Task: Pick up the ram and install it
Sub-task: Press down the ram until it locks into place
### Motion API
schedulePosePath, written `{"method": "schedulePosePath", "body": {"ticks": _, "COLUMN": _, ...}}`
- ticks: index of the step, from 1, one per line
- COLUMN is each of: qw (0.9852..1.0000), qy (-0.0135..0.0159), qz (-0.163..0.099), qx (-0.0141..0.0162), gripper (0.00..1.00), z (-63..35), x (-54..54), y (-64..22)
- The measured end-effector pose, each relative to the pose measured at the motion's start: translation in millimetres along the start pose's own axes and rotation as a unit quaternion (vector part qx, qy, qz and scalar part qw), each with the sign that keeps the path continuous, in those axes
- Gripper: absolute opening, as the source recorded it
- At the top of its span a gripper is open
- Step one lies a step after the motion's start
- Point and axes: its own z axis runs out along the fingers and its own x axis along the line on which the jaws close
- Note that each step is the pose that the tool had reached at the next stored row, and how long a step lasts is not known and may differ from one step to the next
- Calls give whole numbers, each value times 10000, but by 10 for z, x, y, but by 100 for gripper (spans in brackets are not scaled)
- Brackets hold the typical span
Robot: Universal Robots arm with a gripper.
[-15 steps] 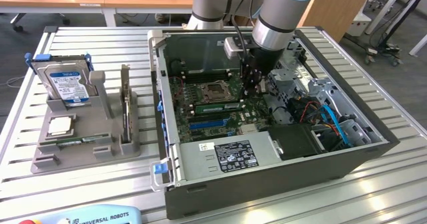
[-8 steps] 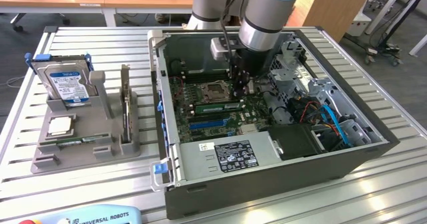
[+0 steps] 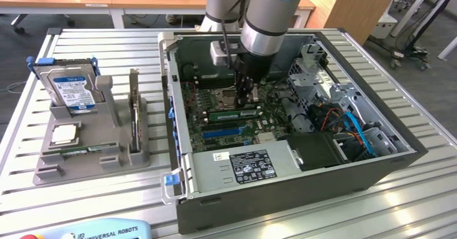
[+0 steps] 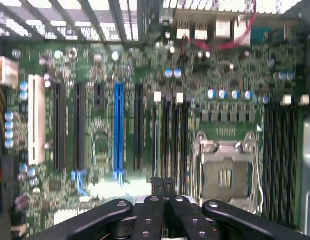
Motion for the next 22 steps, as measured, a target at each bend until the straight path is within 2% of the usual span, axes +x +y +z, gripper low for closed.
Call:
{"method": "schedulePosePath", "body": {"ticks": 6, "qw": 10000, "qy": -1, "qz": 6, "qx": 1, "gripper": 10, "z": 15, "x": 2, "y": 211}}
{"method": "schedulePosePath", "body": {"ticks": 12, "qw": 10000, "qy": -1, "qz": 6, "qx": 1, "gripper": 10, "z": 19, "x": 2, "y": 220}}
{"method": "schedulePosePath", "body": {"ticks": 17, "qw": 10000, "qy": -1, "qz": 5, "qx": 1, "gripper": 10, "z": 77, "x": 5, "y": 218}}
{"method": "schedulePosePath", "body": {"ticks": 22, "qw": 10000, "qy": 0, "qz": 6, "qx": 0, "gripper": 10, "z": 81, "x": 5, "y": 219}}
